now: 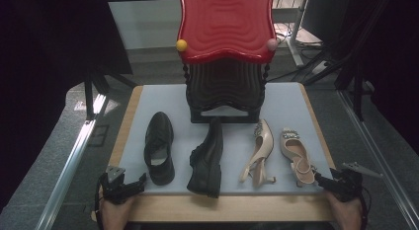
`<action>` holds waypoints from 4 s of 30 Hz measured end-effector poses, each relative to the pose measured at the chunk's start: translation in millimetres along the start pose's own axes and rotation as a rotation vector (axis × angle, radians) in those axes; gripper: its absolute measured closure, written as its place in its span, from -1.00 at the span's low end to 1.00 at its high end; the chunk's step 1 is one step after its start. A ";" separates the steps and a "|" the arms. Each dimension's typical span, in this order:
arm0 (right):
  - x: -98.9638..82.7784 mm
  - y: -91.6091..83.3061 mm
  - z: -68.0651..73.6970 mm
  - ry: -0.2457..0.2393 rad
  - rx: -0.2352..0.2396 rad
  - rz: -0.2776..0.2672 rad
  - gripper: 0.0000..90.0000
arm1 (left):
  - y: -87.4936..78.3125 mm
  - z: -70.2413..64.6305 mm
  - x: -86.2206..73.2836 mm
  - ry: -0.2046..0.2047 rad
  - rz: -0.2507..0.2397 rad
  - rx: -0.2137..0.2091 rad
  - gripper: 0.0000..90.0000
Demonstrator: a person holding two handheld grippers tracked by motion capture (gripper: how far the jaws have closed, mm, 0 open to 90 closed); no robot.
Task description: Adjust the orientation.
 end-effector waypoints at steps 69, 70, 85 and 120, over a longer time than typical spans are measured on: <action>-0.4 -0.3 0.1 0.006 0.001 0.000 -0.59 | -44.0 -11.8 63.2 0.087 -0.045 -0.212 0.07; -0.3 -0.4 0.1 0.008 0.002 -0.001 -0.59 | -47.7 -12.7 68.6 0.096 -0.048 -0.213 0.11; -0.2 -0.8 -0.4 0.016 0.012 -0.004 -0.59 | -49.6 -26.2 95.4 0.114 -0.029 -0.239 0.19; 0.0 -1.1 -1.5 0.023 0.024 -0.010 -0.60 | -13.9 -21.4 100.4 0.103 -0.003 -0.085 0.88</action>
Point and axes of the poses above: each handheld gripper's, and its own axes: y roughly forward along the jaws, x roughly out of its top, z roughly to its left, the point moved 7 cm from there along y, roughly forward along the jaws, and after that the axes turned 8 degrees about z, right-handed, at the moved point
